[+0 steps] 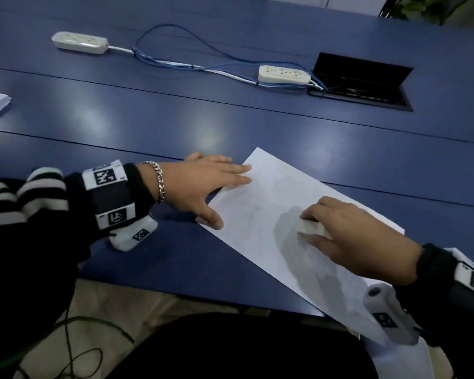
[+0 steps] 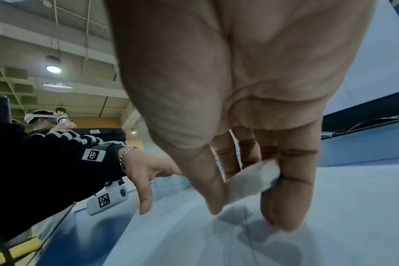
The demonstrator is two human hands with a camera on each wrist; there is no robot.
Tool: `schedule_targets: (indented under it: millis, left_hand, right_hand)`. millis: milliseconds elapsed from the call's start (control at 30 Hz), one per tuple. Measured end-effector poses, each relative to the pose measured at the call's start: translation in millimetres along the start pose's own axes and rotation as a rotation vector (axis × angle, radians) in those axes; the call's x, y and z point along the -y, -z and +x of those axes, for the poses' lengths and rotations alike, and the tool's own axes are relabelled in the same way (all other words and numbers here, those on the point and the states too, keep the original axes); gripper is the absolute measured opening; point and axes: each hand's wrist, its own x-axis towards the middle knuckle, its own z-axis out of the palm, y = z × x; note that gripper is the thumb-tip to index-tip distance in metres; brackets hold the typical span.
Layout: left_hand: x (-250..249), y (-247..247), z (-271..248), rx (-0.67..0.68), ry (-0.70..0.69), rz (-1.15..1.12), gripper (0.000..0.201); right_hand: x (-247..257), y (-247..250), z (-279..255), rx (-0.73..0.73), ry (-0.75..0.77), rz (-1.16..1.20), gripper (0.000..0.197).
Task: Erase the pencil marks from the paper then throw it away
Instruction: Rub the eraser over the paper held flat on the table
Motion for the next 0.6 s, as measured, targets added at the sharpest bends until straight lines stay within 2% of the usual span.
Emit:
schedule_targets:
  millis: [167,400,600]
  left_hand:
    - [2.0,0.2,12.8,0.119,0.0,0.055,0.121]
    - [11.9,-1.5,17.8,0.166,-0.008,0.003,0.137]
    - [12.3,-1.2,17.0,0.173,0.019,-0.03,0.152]
  right_hand:
    - [10.6,16.0,16.4,0.039,0.048,-0.008,0.037]
    - [45.1,5.3,68.3,-0.05,0.163,0.012,0.043]
    - [56.6,4.5,82.8,-0.082,0.165,-0.006,0.046]
